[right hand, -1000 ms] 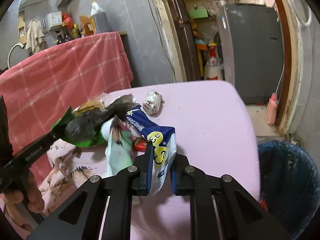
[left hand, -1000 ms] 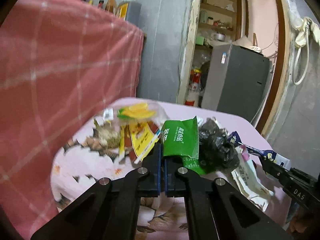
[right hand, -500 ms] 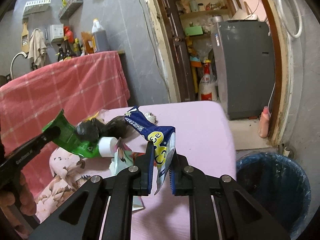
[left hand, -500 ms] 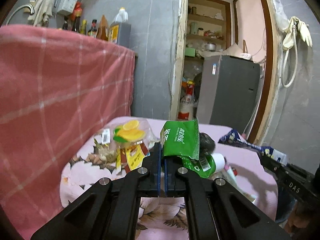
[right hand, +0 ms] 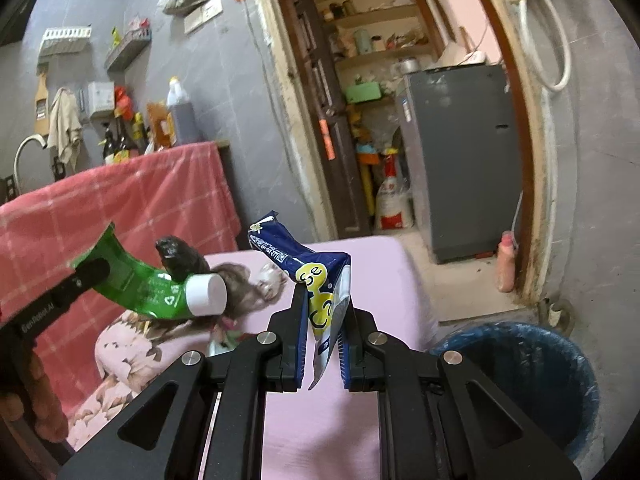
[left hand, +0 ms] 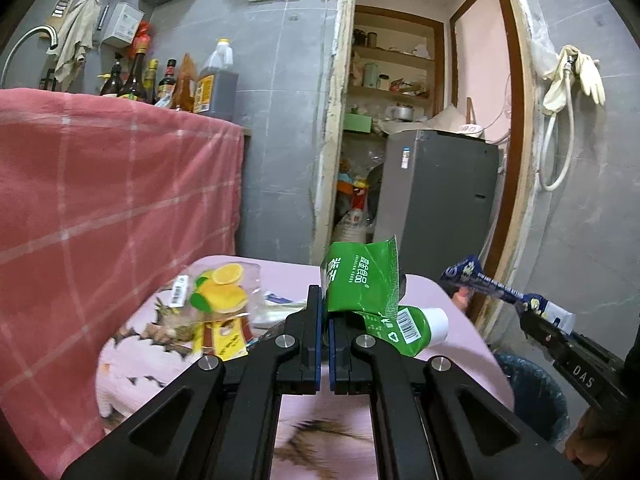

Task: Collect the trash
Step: 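Carry both packets over the bin and open both tools to drop them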

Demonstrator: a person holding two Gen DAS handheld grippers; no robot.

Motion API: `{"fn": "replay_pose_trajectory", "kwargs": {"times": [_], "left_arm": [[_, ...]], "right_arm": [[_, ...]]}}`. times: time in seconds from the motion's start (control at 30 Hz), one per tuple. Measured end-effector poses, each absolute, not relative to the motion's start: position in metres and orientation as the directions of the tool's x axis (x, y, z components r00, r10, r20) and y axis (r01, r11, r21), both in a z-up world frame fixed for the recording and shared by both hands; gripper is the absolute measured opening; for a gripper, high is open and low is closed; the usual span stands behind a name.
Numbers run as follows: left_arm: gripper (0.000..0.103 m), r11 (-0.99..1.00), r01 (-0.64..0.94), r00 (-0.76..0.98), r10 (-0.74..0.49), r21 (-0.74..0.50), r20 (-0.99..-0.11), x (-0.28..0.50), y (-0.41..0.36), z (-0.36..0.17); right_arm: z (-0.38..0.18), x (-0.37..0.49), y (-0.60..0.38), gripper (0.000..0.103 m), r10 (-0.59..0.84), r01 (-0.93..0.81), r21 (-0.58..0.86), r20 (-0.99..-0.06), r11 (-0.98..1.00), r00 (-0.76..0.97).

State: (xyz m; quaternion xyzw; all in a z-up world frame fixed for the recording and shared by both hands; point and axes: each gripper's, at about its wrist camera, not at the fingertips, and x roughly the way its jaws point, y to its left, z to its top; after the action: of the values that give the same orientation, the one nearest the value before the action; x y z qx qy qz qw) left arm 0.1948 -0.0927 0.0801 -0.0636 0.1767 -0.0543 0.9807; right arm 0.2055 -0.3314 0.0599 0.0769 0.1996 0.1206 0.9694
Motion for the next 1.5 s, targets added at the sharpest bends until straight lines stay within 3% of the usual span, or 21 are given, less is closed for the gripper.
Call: {"fn": "replay_pose_trajectory", "kwargs": {"times": [0.43,0.83,1.23,1.5], "left_arm": [[0.001,0.977,0.179,0.902,-0.211,-0.119,-0.377,0.193,-0.137,0.073],[0.001,0.961,0.247,0.842,-0.275,-0.12,-0.464,0.183,-0.167,0.047],[0.001,0.956,0.263,0.86,-0.294,-0.13,-0.417,0.172,-0.181,0.054],[0.001,0.94,0.31,0.853,-0.342,-0.145,-0.394,0.178,-0.224,0.053]], "right_arm": [[0.065,0.192,-0.377,0.011,0.2,-0.126,0.221,-0.356,0.967,0.913],[0.062,0.175,-0.399,0.011,0.168,-0.093,0.214,-0.368,0.972,0.915],[0.061,0.161,-0.408,0.011,0.138,-0.065,0.219,-0.341,0.974,0.93],[0.06,0.144,-0.434,0.011,0.023,0.042,0.202,-0.309,0.978,0.951]]}}
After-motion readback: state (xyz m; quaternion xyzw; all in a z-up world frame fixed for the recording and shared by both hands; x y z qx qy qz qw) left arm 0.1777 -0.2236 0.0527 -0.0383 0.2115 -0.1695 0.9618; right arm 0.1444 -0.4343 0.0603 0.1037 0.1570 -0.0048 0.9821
